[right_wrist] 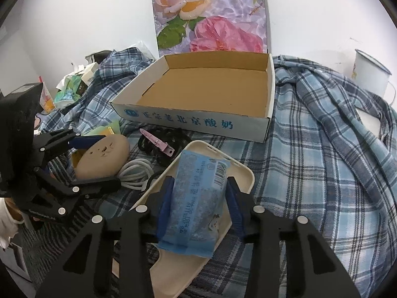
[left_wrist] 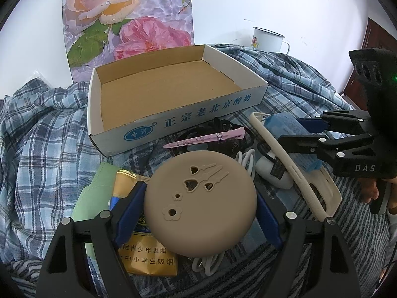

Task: Organize soft objects
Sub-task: 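Grasp the beige round pouch with the left tool while the right tool grasps the blue snack pack, then lift the beige pouch and blue snack pack with both tools over the box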

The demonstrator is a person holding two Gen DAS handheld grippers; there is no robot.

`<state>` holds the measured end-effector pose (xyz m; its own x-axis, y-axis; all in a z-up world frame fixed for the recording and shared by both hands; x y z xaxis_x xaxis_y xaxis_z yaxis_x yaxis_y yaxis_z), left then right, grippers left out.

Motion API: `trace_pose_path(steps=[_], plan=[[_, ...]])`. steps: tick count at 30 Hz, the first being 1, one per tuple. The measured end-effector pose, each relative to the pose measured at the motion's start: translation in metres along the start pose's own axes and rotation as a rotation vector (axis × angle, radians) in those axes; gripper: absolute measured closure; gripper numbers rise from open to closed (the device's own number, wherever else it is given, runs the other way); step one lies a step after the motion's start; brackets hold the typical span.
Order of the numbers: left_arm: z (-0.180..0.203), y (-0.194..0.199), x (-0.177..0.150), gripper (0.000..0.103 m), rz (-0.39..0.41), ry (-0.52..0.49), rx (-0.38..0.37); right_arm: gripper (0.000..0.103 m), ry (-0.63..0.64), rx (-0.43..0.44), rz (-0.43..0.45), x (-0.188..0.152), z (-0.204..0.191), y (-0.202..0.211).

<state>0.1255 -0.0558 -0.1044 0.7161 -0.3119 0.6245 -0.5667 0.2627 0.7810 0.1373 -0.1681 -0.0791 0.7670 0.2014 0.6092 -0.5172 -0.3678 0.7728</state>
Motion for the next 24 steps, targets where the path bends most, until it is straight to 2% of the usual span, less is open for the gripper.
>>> trace_pose_path(steps=[14,24], plan=[[0.003,0.009,0.002,0.021,0.033,-0.004,0.014,0.066,0.063,-0.053,0.096,0.005,-0.01,0.019],[0.007,0.03,0.008,0.021,0.125,-0.027,0.045,0.066,0.111,-0.109,0.167,0.008,-0.017,0.034]])
Point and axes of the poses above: each gripper's, at about its wrist camera, not at the fingertips, and y roughly against the way its jaws point, z to its right, x to its top, the point moved 7 cm from there along -y, roughly the way its jaws point, and after that the axes turned 3 degrees about -y, right-handed, at the moved point
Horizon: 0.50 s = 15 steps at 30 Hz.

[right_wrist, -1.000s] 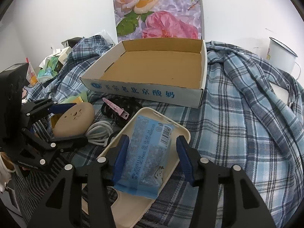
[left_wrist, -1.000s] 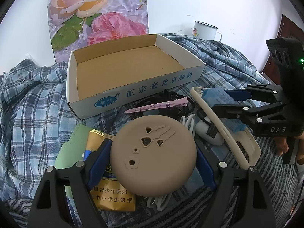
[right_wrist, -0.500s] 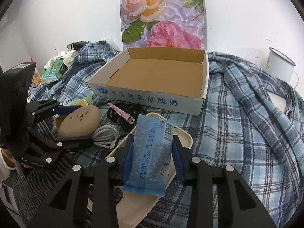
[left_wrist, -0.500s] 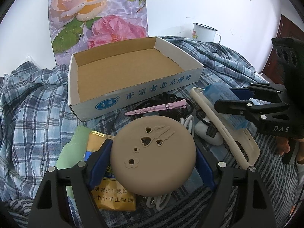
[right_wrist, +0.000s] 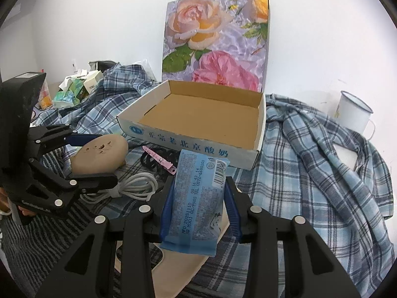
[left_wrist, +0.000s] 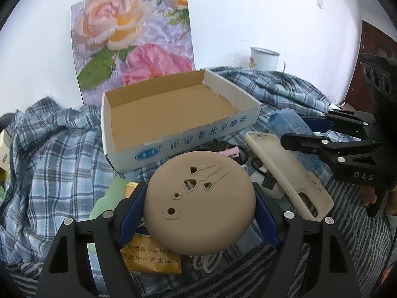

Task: Organize soft objects
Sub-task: 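Lift the beige pouch and blue snack pack with both tools over the box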

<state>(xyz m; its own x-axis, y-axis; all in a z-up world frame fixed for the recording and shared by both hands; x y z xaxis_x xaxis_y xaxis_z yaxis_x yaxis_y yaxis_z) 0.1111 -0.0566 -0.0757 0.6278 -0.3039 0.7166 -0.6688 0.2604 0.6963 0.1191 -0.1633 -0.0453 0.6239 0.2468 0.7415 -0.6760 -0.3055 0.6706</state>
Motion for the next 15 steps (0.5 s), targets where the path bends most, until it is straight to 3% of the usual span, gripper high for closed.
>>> trace_pose_path(steps=[8,15], plan=[[0.007,0.018,0.008,0.021,0.073,-0.043,0.032,0.066,0.036,-0.042,0.07,0.006,-0.004,0.013],[0.011,0.028,0.014,0.021,0.109,-0.077,0.072,0.066,0.052,-0.01,0.14,0.014,-0.01,0.033]])
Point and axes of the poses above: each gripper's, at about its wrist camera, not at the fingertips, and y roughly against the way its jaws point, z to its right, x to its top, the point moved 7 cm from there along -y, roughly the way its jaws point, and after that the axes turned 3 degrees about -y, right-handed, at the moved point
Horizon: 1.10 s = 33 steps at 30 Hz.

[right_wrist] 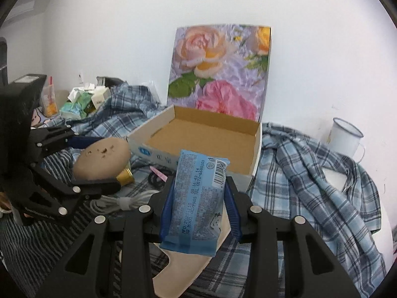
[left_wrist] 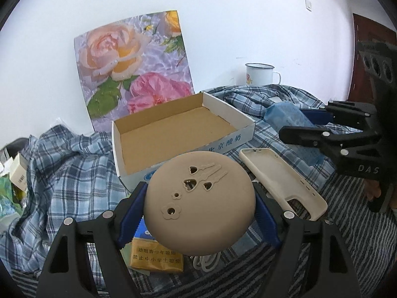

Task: Organize soft objects
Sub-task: 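Lift the beige pouch and blue snack pack with both tools over the box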

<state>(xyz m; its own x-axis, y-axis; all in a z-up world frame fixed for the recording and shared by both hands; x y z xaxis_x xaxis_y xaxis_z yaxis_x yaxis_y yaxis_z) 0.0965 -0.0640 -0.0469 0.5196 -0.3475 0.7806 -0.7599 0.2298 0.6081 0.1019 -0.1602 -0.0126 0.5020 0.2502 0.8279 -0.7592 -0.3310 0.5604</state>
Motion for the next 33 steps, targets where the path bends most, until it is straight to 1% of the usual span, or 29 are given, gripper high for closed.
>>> trace_pose_path(steps=[4,8,14,17,21,25,33], plan=[[0.001,0.009,0.006,0.021,0.022,-0.012,0.008,0.066,0.027,-0.018,0.025,0.007,-0.003,0.008],[-0.005,0.02,0.018,0.021,0.056,-0.02,0.038,0.066,0.054,-0.029,0.051,0.016,-0.006,0.016],[-0.019,0.041,0.039,0.021,0.101,0.001,0.063,0.066,0.094,-0.049,0.117,0.037,-0.01,0.036],[-0.021,0.055,0.053,0.021,0.137,0.005,0.07,0.066,0.106,-0.057,0.152,0.049,-0.01,0.044],[-0.016,0.076,0.075,0.021,0.202,-0.022,0.093,0.066,0.111,-0.062,0.205,0.068,-0.011,0.057],[-0.008,0.095,0.095,0.021,0.254,-0.047,0.103,0.066,0.125,-0.071,0.276,0.096,-0.015,0.078],[-0.004,0.121,0.136,0.021,0.331,-0.039,0.097,0.066,0.136,-0.079,0.389,0.144,-0.017,0.116]])
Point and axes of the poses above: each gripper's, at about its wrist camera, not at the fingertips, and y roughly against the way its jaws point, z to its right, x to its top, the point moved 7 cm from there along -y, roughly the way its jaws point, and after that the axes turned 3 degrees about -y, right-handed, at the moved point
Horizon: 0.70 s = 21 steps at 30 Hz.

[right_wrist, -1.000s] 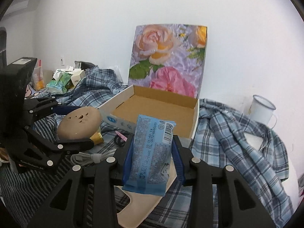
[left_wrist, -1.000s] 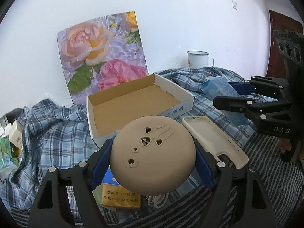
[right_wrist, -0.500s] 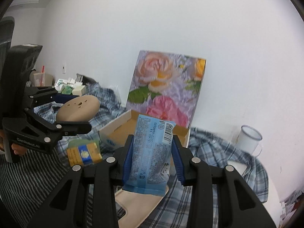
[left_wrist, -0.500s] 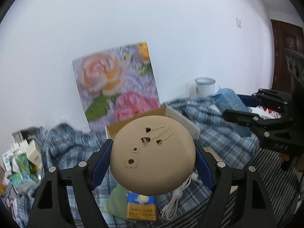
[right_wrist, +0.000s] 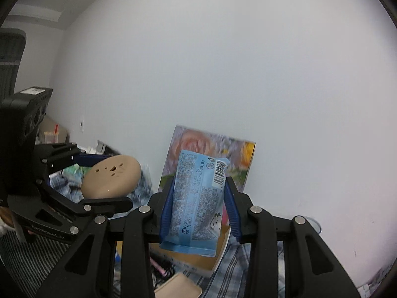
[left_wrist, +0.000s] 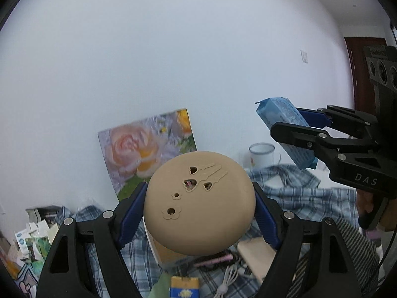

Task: Organize soft objects
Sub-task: 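Lift the beige pouch and blue snack pack with both tools over the box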

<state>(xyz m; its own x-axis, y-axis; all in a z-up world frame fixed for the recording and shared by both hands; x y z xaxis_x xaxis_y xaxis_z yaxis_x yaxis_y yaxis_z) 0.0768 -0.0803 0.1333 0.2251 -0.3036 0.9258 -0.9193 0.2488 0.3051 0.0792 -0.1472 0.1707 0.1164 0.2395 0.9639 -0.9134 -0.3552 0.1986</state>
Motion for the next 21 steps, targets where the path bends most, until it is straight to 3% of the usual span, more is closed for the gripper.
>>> trace_pose_path(steps=[9,21], plan=[[-0.027,-0.003,0.047,0.021,0.083,0.065,0.074,0.066,-0.025,0.003,0.069,0.044,0.021,-0.014],[-0.051,-0.039,0.073,0.021,0.087,0.112,0.081,0.066,-0.03,0.021,0.09,0.069,0.028,-0.047]])
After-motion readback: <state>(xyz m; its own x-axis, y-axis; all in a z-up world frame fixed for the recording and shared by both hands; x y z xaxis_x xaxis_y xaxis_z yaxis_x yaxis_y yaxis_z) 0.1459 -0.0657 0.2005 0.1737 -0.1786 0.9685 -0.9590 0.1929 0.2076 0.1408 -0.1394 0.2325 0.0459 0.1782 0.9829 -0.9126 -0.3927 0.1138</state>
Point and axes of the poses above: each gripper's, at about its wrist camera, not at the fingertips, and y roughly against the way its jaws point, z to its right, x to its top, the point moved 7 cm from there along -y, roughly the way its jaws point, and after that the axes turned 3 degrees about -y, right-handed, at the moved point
